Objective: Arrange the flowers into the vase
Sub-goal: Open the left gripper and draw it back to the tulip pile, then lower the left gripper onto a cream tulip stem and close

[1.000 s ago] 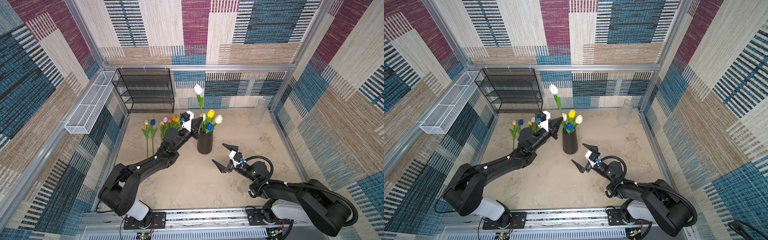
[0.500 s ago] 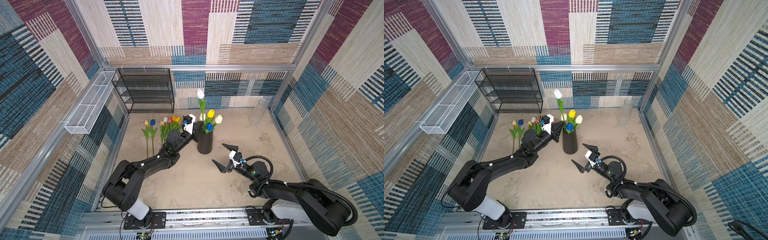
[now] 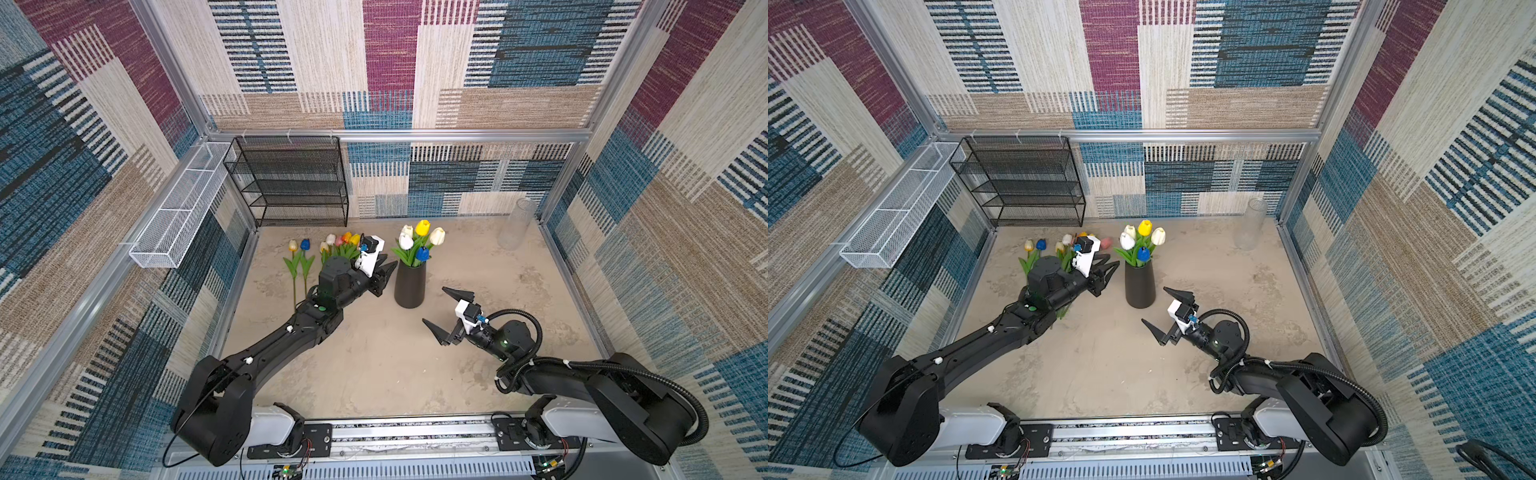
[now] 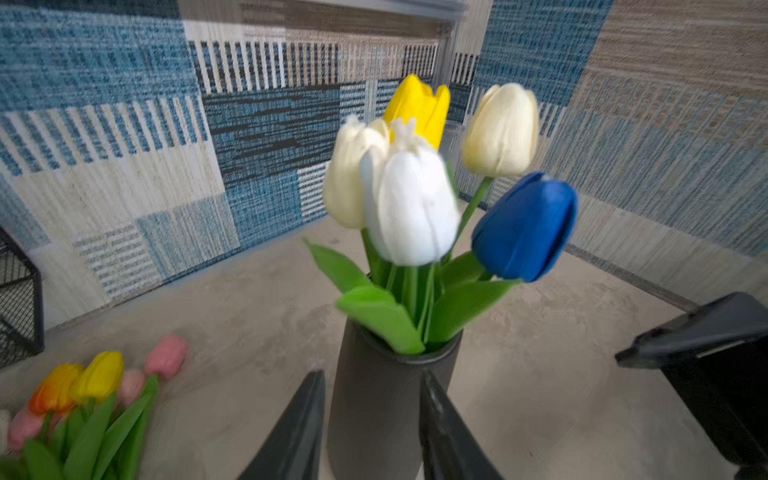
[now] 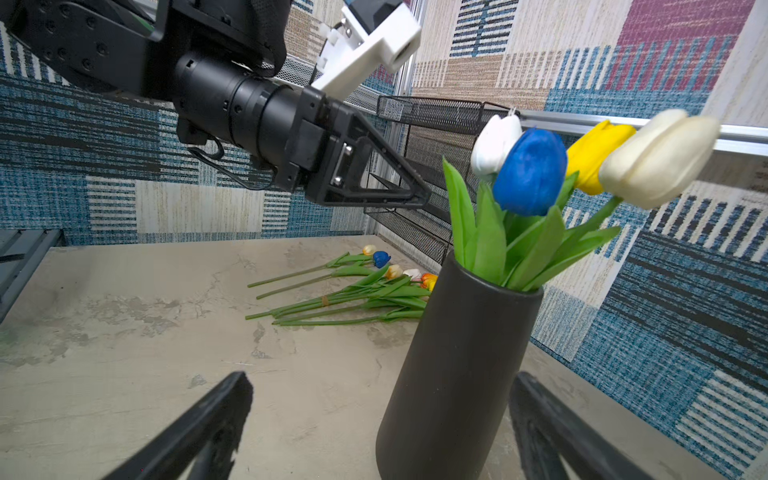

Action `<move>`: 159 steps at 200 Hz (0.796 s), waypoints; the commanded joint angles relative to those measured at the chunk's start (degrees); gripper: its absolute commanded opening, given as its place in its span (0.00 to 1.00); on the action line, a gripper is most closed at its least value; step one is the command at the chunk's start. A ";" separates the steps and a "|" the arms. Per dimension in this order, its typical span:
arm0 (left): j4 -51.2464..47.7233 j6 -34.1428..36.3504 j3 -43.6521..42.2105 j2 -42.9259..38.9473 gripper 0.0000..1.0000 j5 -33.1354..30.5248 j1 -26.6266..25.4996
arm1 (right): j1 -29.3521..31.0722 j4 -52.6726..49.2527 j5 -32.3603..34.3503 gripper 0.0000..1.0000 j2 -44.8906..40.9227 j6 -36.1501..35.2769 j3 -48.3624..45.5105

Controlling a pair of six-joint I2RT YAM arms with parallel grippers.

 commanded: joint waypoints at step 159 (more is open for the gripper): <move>-64.50 -9.78 37.18 38.98 0.35 -27.54 30.85 | 0.13 1.19 -1.79 1.00 -1.08 1.41 0.29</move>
